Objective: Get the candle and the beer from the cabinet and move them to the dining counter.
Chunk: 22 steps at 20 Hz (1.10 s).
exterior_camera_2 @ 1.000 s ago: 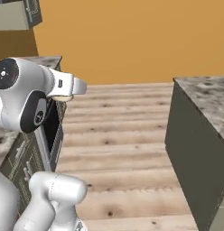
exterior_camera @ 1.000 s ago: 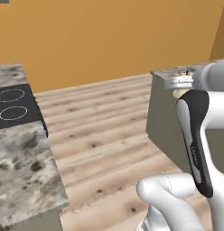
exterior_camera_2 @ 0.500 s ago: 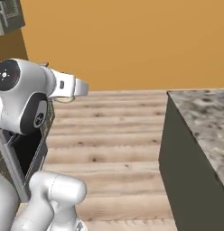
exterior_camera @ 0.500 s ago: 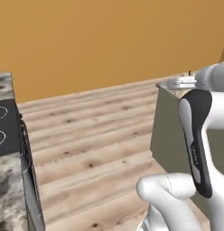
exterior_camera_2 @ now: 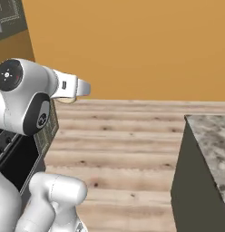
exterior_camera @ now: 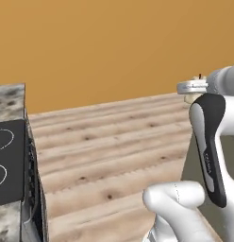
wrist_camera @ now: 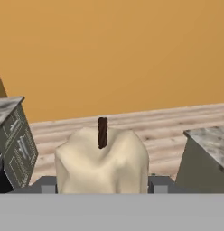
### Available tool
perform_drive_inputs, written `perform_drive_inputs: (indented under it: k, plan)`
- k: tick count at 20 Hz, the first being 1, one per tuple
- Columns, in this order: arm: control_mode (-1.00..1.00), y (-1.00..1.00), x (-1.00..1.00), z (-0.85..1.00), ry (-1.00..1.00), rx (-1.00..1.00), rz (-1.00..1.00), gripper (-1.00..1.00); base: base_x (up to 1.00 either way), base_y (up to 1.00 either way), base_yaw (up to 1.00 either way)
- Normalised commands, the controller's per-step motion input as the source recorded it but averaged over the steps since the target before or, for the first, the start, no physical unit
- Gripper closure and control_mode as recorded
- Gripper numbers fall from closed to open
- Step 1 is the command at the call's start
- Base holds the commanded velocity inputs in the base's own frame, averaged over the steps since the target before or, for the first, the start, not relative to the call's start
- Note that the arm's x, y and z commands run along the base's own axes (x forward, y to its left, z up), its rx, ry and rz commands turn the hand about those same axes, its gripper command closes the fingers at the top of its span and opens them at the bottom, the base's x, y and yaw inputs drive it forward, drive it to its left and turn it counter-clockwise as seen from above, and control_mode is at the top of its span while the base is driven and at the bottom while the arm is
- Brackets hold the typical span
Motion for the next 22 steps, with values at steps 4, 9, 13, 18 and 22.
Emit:
perform_drive_inputs:
  k: [4,9,13,18,22]
  plan:
    - [1.00,0.00,0.00,0.00,0.00,0.00,0.00,1.00,1.00,0.81,0.06]
    - [1.00,0.00,0.00,0.00,0.00,0.00,0.00,1.00,1.00,0.70,-0.01]
    - [1.00,0.00,0.00,0.00,0.00,0.00,0.00,1.00,1.00,0.49,-0.03]
    - [1.00,0.00,0.00,0.00,0.00,0.00,0.00,1.00,1.00,0.21,-0.11]
    - [1.00,0.00,0.00,0.00,0.00,0.00,0.00,1.00,1.00,0.23,-0.43]
